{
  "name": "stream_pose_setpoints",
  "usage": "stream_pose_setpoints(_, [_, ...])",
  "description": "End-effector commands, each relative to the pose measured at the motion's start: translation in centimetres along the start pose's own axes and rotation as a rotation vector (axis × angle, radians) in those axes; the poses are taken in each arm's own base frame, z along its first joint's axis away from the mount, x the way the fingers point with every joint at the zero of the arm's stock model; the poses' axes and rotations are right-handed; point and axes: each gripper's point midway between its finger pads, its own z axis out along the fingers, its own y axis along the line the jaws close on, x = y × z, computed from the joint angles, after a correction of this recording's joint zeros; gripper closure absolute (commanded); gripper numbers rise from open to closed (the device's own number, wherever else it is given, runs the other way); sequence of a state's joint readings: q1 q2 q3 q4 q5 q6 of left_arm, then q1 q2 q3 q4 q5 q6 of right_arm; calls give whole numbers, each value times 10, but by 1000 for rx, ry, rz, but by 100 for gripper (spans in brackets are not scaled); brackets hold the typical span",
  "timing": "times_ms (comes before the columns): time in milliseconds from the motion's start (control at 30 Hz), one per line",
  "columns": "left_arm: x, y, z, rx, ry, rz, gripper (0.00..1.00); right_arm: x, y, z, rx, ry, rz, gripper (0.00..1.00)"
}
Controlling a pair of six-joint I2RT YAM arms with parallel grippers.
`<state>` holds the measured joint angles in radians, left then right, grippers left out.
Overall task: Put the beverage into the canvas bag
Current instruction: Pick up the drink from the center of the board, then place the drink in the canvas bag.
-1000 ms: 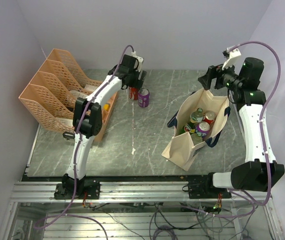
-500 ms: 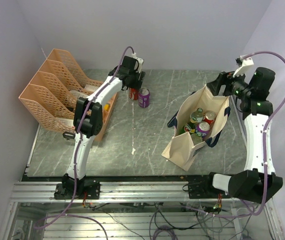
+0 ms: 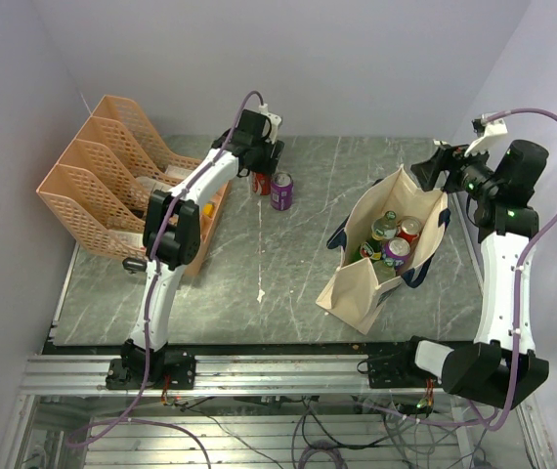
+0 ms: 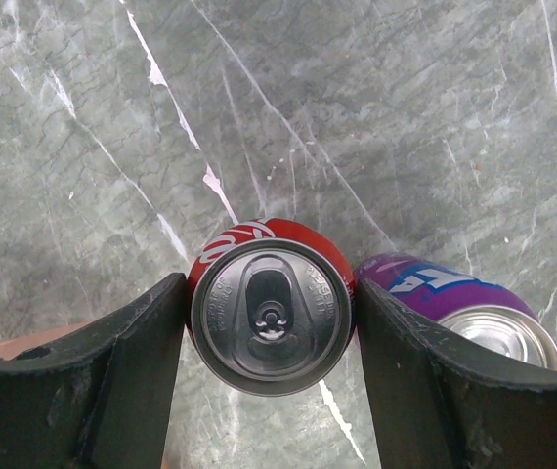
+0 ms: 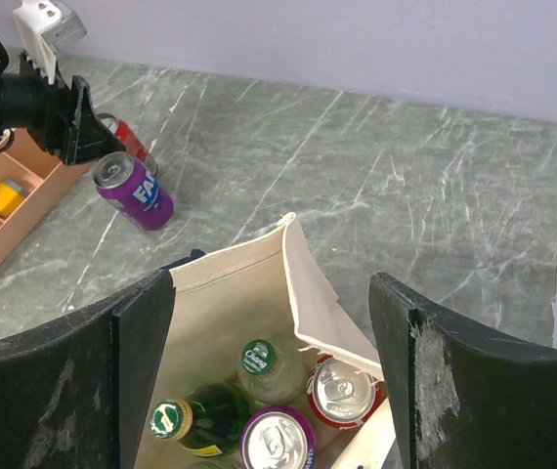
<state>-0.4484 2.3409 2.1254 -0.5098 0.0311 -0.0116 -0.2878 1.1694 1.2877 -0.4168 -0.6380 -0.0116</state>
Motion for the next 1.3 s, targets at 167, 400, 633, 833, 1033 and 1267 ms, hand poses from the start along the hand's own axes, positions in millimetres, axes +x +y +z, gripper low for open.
stream_pose_setpoints(167, [-63,16,-78,-59,-155,100,93,-8,0,-6,6,-25,-25,20])
stream_pose_setpoints(400, [-87,18,-137,-83,-237,132,93,-11,-1,-5,8,-28,-30,20])
stream_pose_setpoints(633, [-125,-4,-202,16,-377,158,93,-18,-2,-1,-4,-32,-39,21])
stream_pose_setpoints(833, [-150,-62,-264,237,-492,295,93,-21,0,5,-22,-23,-56,21])
stream_pose_setpoints(1033, [-157,-139,-321,438,-598,468,93,-18,6,13,-44,0,-82,21])
stream_pose_setpoints(1267, [-157,-228,-374,706,-693,556,93,-11,15,19,-73,23,-79,21])
